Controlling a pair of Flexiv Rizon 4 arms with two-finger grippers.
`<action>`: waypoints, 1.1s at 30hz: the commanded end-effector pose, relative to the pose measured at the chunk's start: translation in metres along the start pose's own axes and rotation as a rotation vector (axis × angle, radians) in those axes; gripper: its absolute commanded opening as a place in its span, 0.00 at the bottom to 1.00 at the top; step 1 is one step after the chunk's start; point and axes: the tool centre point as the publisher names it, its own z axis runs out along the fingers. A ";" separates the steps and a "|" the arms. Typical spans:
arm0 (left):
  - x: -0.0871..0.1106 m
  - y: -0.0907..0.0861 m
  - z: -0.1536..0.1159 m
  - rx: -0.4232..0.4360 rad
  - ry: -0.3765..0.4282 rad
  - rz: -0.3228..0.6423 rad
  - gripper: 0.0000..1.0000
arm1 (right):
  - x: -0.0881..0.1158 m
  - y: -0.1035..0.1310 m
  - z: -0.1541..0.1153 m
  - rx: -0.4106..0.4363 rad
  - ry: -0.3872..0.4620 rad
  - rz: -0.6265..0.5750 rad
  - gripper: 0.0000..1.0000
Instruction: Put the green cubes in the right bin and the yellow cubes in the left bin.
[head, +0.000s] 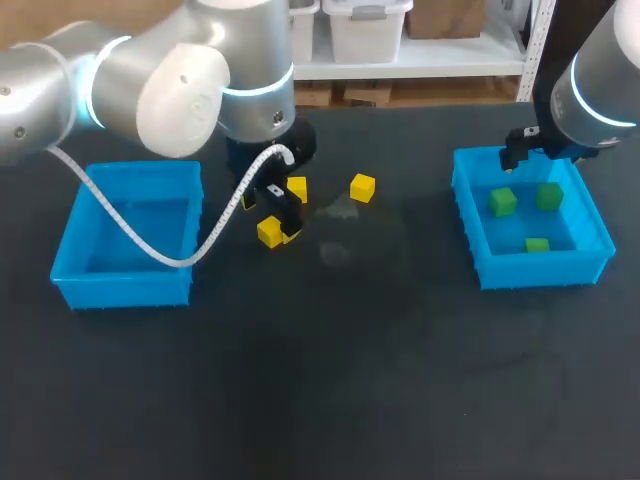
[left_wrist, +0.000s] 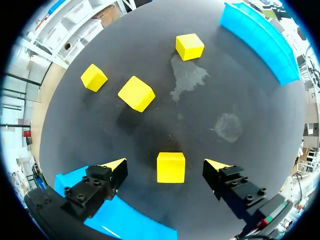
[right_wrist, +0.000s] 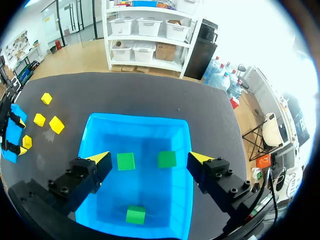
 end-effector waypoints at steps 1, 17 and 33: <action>0.004 -0.004 0.006 -0.021 -0.011 -0.013 1.00 | 0.001 0.000 0.000 0.002 -0.005 0.001 1.00; 0.010 -0.007 0.009 -0.046 -0.042 -0.072 0.00 | 0.001 0.000 0.000 0.002 -0.005 0.001 1.00; 0.014 0.034 -0.068 -0.005 -0.230 -0.160 0.00 | 0.001 0.000 0.000 0.002 -0.005 0.001 1.00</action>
